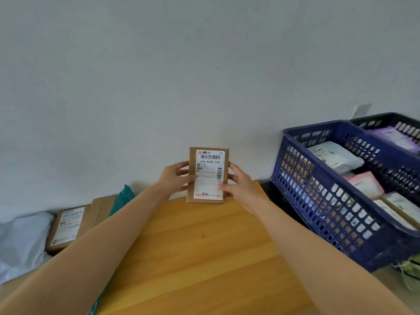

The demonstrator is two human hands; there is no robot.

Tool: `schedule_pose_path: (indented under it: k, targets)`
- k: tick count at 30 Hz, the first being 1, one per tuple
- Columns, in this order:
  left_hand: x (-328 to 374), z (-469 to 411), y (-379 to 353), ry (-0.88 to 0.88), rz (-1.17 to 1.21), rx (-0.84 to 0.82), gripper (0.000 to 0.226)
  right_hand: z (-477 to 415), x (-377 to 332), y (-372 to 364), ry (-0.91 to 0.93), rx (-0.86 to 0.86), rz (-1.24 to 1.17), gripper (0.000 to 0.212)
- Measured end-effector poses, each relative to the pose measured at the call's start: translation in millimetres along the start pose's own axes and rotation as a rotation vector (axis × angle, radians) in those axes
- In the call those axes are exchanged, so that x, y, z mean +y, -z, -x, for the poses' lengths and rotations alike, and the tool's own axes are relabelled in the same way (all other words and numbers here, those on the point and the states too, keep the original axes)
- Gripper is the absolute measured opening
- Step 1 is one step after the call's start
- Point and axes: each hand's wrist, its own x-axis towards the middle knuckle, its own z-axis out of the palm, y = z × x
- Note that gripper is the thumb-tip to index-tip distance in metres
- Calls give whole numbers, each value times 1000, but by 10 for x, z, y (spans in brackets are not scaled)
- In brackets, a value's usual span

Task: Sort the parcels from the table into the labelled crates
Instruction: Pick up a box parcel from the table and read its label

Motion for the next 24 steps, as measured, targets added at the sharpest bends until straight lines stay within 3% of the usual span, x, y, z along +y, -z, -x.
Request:
schedule_pose_path:
  k: [18, 24]
  targets:
    - [421, 1196, -2493, -113, -45, -66, 50, 1967, 13, 2111, 140, 187, 81, 74]
    - [546, 1417, -3370, -202, -126, -74, 37, 2519, 110, 2829, 176, 270, 54, 69]
